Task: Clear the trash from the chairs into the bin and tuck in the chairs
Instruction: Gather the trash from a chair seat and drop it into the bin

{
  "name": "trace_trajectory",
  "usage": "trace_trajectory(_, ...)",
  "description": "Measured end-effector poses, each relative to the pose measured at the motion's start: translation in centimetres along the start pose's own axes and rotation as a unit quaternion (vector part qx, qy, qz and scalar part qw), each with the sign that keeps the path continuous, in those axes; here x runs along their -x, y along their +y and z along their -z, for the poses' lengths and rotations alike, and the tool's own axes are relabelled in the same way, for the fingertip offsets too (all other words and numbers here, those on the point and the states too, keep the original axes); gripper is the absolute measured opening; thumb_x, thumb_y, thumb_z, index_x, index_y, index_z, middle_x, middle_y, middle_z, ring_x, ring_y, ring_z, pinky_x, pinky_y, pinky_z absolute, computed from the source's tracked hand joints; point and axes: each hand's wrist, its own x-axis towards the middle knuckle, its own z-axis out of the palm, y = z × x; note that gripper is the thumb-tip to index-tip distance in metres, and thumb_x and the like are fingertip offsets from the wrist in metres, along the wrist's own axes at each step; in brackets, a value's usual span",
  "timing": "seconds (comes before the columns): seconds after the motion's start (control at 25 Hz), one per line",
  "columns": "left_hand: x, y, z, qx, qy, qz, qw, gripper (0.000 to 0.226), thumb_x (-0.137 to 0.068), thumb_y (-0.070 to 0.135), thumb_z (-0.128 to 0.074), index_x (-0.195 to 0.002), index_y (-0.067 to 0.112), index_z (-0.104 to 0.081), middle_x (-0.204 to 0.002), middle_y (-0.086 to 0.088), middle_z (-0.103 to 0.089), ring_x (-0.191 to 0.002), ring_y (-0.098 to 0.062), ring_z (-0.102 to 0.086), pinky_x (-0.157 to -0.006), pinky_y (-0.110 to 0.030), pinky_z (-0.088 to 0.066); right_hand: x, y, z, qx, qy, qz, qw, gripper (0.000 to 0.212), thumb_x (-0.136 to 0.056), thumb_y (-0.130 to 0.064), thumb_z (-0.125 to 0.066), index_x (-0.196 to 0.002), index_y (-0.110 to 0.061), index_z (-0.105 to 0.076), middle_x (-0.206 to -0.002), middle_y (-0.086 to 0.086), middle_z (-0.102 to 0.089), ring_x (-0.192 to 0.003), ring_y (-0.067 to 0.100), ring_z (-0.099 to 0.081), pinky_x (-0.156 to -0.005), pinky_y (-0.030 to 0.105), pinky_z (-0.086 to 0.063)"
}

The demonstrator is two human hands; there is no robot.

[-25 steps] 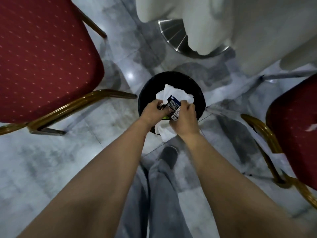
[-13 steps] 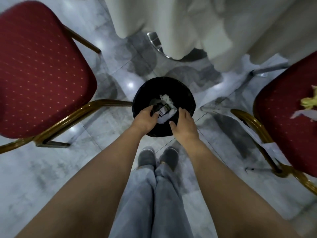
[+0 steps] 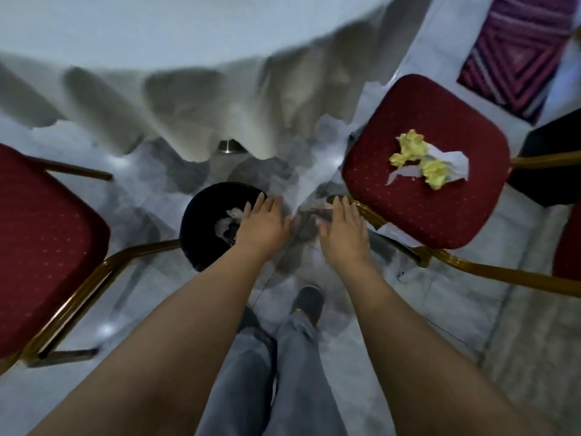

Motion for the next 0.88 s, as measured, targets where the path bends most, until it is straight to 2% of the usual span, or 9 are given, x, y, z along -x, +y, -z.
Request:
trace_trajectory(0.12,-2.2,5.6,0.0,-0.031,-0.002,-0.041,0.999,0.063,-0.103,0.044,-0.027,-0.155,0.01,-0.015,-0.163,-0.012,-0.014,-0.151,-0.027,-0.009,-0.122,-0.047,-0.006,-1.3,4.5,3.1,-0.001,0.035,-0.047,0.998,0.071,-0.101,-0.046,-0.039,-0.157,-0.015,-0.01,-0.166,0.003,-0.008,-0.152,0.022,-0.004,-0.123,0.042,-0.007)
trace_trajectory(0.28,-6.6,12.7,-1.0,-0.046,-0.013,-0.057,0.997,0.07,-0.101,0.052,-0.03,-0.157,0.014,-0.009,-0.164,-0.011,-0.007,-0.151,-0.027,-0.006,-0.121,-0.047,-0.005,-4.2,10.9,6.6,0.008,0.073,-0.095,0.993,0.081,-0.096,-0.049,-0.049,-0.157,-0.014,-0.008,-0.165,0.005,-0.009,-0.152,0.023,-0.006,-0.122,0.046,-0.009)
trace_trajectory(0.48,-12.6,20.9,-3.5,-0.058,-0.04,-0.053,0.996,0.093,-0.093,0.056,-0.05,-0.156,0.014,0.004,-0.164,-0.012,0.004,-0.152,-0.026,0.003,-0.121,-0.046,-0.003,-8.8,18.4,9.5,0.025,0.079,-0.105,0.991,0.095,-0.089,-0.048,-0.062,-0.157,-0.017,-0.002,-0.166,0.004,-0.004,-0.152,0.023,-0.004,-0.121,0.051,-0.008)
trace_trajectory(0.6,-16.4,25.1,-4.4,-0.048,-0.032,-0.049,0.997,0.105,-0.087,0.045,-0.065,-0.156,0.02,0.01,-0.164,-0.012,0.01,-0.151,-0.028,0.003,-0.121,-0.048,-0.011,-12.8,22.1,10.5,0.026,0.056,-0.11,0.992,0.103,-0.086,-0.049,-0.067,-0.157,-0.022,0.003,-0.166,0.004,0.001,-0.153,0.025,-0.001,-0.12,0.058,-0.009)
trace_trajectory(0.68,-18.4,26.7,-4.7,-0.042,-0.02,-0.04,0.998,0.111,-0.084,0.038,-0.071,-0.154,0.026,0.014,-0.164,-0.012,0.012,-0.151,-0.031,0.0,-0.118,-0.052,-0.022,-15.0,23.3,10.8,0.027,0.034,-0.106,0.993,0.107,-0.082,-0.051,-0.069,-0.156,-0.027,0.005,-0.166,0.003,0.004,-0.152,0.028,0.001,-0.116,0.065,-0.011)
trace_trajectory(0.76,-20.3,28.0,-5.1,-0.067,0.007,-0.041,0.997,0.11,-0.085,0.042,-0.069,-0.154,0.032,0.016,-0.163,-0.013,0.011,-0.149,-0.035,-0.01,-0.112,-0.055,-0.032,-17.2,24.3,10.8,0.012,0.005,-0.103,0.995,0.11,-0.08,-0.053,-0.071,-0.155,-0.032,0.006,-0.165,0.003,0.007,-0.152,0.031,0.002,-0.112,0.07,-0.015)
trace_trajectory(0.88,-22.3,29.1,-5.5,-0.121,0.032,-0.045,0.991,0.098,-0.087,0.051,-0.06,-0.154,0.04,0.011,-0.162,-0.014,-0.004,-0.142,-0.035,-0.021,-0.105,-0.054,-0.035,-19.1,25.3,10.6,-0.008,-0.023,-0.091,0.996,0.112,-0.077,-0.05,-0.075,-0.154,-0.036,0.005,-0.165,0.005,0.006,-0.15,0.033,-0.005,-0.106,0.069,-0.027)
